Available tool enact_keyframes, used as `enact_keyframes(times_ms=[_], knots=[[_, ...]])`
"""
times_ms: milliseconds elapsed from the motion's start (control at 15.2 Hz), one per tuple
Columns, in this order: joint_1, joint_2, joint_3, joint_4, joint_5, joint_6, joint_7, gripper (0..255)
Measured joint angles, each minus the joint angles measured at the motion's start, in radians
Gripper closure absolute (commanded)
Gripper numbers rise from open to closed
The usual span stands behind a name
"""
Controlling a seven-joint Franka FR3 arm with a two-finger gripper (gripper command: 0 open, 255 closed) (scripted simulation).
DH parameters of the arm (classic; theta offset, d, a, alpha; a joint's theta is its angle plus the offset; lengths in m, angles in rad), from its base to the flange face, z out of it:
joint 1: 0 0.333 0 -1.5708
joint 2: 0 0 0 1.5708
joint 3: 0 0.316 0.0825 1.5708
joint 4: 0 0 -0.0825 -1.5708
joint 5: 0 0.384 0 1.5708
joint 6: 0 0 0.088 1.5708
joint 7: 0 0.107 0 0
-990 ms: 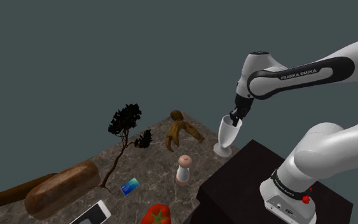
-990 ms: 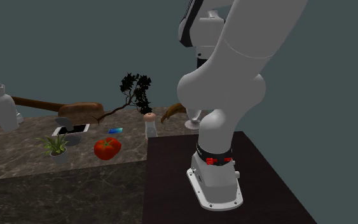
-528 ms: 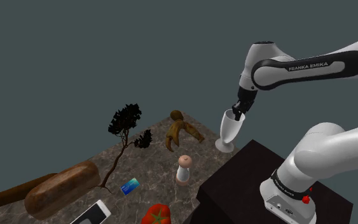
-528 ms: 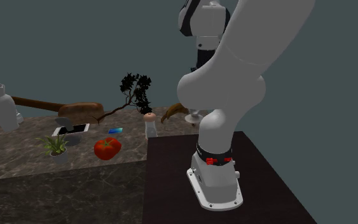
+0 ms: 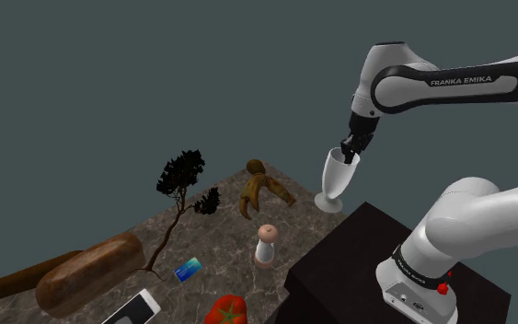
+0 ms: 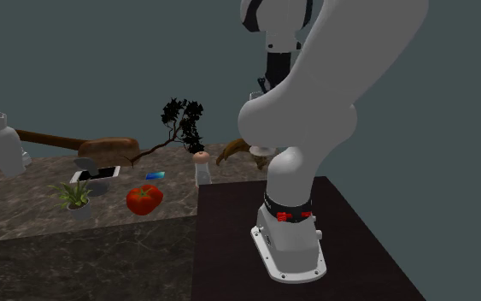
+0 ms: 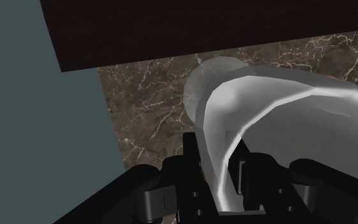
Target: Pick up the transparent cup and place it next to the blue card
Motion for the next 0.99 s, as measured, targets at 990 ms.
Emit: enact_keyframes(times_ms=[990], knots=[[0.020, -0.020, 0.039, 0.159, 0.032, -0.180, 0.030, 255]])
